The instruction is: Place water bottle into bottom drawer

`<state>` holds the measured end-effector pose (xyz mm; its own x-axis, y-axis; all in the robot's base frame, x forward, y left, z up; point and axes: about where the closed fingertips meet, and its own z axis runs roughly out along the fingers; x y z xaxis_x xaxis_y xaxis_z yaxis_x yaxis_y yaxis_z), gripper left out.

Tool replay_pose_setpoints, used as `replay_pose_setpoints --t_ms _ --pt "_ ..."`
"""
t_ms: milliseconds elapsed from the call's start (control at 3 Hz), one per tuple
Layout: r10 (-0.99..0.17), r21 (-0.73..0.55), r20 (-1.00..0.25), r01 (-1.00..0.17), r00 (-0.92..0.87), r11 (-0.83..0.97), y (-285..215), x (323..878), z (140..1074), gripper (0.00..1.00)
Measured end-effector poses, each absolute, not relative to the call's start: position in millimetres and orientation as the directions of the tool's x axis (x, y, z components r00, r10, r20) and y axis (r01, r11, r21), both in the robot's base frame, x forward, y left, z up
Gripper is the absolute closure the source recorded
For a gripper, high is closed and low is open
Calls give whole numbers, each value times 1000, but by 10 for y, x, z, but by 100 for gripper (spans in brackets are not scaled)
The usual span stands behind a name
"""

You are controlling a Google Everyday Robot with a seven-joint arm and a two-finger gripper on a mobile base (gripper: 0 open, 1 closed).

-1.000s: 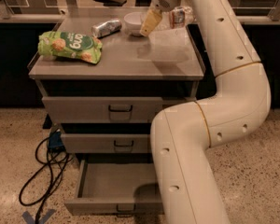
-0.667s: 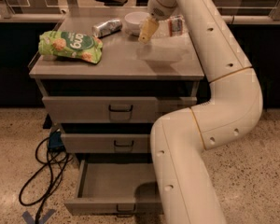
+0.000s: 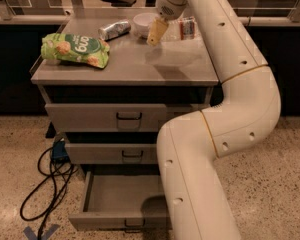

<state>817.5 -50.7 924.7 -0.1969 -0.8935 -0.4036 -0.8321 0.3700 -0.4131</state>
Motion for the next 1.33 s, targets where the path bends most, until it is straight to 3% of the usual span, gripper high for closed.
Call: replay_pose_setpoints --t_ms 333,1333 --pt "-949 -403 -274 -878 -155 259 -123 7872 9598 100" --pt "-948 -415 -295 -878 -119 239 134 7808 9838 100"
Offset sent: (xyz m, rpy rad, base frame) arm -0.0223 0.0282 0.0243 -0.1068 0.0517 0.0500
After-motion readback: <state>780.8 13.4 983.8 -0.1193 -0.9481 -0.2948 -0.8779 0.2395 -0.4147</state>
